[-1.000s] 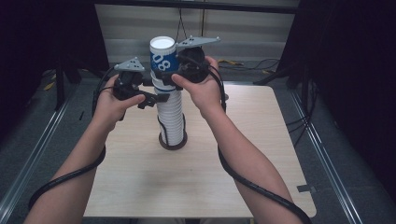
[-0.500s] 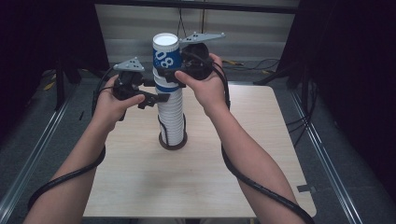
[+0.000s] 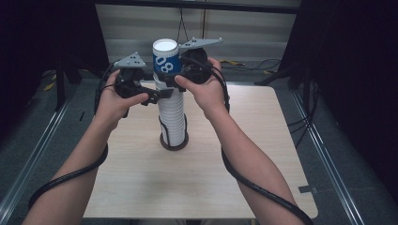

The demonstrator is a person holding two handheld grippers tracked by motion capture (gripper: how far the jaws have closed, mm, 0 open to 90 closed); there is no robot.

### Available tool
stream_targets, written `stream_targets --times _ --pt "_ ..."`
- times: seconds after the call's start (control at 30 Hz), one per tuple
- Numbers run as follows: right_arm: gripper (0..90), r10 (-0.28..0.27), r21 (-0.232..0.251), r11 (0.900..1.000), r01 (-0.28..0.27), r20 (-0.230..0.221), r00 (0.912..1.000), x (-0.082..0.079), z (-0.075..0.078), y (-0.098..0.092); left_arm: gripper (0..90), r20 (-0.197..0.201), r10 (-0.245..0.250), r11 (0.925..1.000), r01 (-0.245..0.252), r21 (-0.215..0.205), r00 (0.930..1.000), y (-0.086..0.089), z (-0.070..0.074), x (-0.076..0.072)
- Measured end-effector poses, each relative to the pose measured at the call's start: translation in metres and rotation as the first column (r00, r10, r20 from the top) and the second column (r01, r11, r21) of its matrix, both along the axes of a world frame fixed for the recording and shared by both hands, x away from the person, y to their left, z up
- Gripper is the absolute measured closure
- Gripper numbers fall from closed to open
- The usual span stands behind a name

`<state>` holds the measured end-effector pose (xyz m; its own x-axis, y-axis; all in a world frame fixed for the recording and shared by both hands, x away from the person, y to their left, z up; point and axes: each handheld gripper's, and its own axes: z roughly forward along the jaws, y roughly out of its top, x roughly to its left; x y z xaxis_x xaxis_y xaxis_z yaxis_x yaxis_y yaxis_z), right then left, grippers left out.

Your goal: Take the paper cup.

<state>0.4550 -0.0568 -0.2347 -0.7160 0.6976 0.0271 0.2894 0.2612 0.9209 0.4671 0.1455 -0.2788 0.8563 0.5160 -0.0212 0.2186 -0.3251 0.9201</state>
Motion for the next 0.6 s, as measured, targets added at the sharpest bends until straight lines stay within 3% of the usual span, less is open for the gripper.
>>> stream_targets --times 0.33,0.57,0.6 --pt "21.3 -0.007 0.005 1.0 0.007 0.011 0.9999 -0.002 0.002 -0.001 17.8 0.003 -0.004 1.0 0.004 0.002 1.0 -0.001 -0.001 0.0" --pt "23.1 -0.012 0.1 0.995 0.006 0.055 0.9984 -0.006 0.02 -0.007 18.1 -0.007 0.005 1.0 -0.005 0.003 1.0 0.001 -0.005 0.0" --pt "23.1 -0.009 0.092 0.996 0.004 0.057 0.9983 -0.007 0.022 -0.008 17.9 -0.008 0.005 1.0 -0.005 0.007 1.0 0.001 -0.006 0.0"
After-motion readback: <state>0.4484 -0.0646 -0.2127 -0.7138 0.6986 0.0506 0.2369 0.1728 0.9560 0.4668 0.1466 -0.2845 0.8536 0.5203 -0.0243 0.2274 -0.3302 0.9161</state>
